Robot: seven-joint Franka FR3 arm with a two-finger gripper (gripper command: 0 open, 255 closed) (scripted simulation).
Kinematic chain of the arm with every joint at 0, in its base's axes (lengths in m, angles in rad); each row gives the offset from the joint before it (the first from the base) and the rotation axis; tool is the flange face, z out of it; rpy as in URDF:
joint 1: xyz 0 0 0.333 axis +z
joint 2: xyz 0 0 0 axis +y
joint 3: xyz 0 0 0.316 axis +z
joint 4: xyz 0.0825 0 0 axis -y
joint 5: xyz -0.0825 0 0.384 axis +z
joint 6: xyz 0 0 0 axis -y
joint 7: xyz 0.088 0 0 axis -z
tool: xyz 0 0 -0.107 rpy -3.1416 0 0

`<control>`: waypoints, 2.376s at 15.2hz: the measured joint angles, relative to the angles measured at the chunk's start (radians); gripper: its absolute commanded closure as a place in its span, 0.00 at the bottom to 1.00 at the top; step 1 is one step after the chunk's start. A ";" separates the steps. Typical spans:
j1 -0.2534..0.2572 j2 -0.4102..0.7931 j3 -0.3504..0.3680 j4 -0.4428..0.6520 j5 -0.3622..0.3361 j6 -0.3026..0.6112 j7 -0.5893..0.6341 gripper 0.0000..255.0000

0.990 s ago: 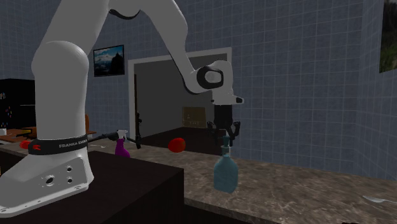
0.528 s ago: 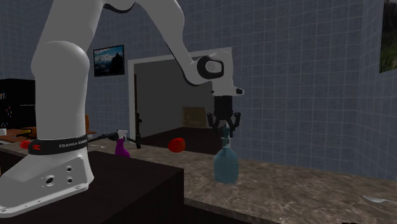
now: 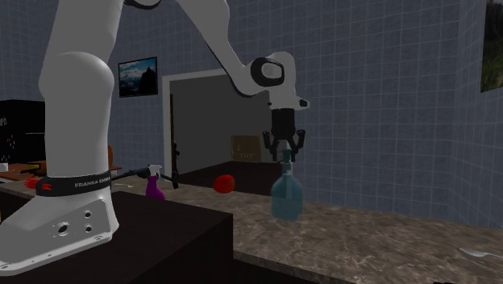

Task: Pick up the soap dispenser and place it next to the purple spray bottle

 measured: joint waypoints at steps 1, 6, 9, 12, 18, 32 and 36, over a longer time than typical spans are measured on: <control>0.001 -0.011 -0.002 0.002 -0.005 -0.013 0.001 1.00; 0.004 -0.046 -0.006 0.005 -0.019 -0.048 0.008 0.00; -0.168 -0.094 0.017 -0.054 0.353 -0.041 -0.407 0.00; -0.231 -0.074 0.032 -0.064 0.588 -0.044 -0.712 0.00; -0.233 -0.024 0.054 -0.069 0.671 0.000 -0.787 0.00; -0.233 -0.019 0.055 -0.068 0.675 0.003 -0.790 1.00; -0.238 -0.001 0.057 -0.059 0.687 0.007 -0.803 0.00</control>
